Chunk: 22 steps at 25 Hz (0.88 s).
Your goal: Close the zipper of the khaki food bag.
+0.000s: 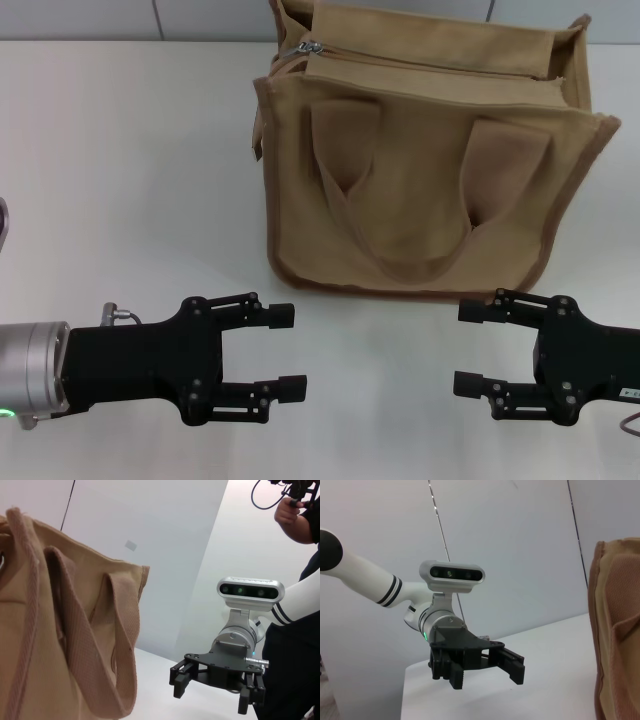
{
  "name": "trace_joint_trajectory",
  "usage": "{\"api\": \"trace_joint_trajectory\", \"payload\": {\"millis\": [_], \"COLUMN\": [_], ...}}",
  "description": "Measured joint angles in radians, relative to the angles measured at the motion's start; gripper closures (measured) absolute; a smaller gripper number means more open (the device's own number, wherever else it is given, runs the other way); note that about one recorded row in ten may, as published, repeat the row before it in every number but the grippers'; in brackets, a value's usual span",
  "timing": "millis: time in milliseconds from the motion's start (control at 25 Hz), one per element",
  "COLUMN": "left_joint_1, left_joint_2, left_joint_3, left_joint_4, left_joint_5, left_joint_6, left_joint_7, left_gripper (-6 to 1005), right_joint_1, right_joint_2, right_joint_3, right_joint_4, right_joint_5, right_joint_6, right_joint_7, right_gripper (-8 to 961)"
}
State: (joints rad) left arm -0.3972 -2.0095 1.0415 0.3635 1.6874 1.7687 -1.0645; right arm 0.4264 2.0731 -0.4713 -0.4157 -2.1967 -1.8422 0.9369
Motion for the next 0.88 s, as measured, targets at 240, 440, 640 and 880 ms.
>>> {"api": "trace_joint_trajectory", "payload": {"millis": [240,440,640,880], "left_joint_1": [0.000,0.000,-0.003,-0.037], "left_joint_2": [0.000,0.000,-0.003,-0.052], "left_joint_3": [0.000,0.000,-0.053,-0.290], "left_joint_4": [0.000,0.000,0.000,0.000], "left_joint_5": [0.000,-0.001,-0.007,-0.012], "left_joint_6": [0.004,0.009,0.060,0.162], "left_joint_7": [0.000,0.000,0.005,0.030], "left_gripper": [202,205,207,211], "right_joint_1": [0.001,0.002,0.002,0.002], "right_joint_2": [0.001,0.001,0.001,0.001], "right_joint_3": [0.000,0.000,0.001,0.000], "right_joint_4": [0.000,0.000,0.000,0.000], "right_joint_5": [0.000,0.000,0.000,0.000], "right_joint_6": [0.000,-0.001,-0.002,-0.001], "right_joint_7": [0.002,0.003,0.004,0.005], "right_gripper": [176,177,177,176]}}
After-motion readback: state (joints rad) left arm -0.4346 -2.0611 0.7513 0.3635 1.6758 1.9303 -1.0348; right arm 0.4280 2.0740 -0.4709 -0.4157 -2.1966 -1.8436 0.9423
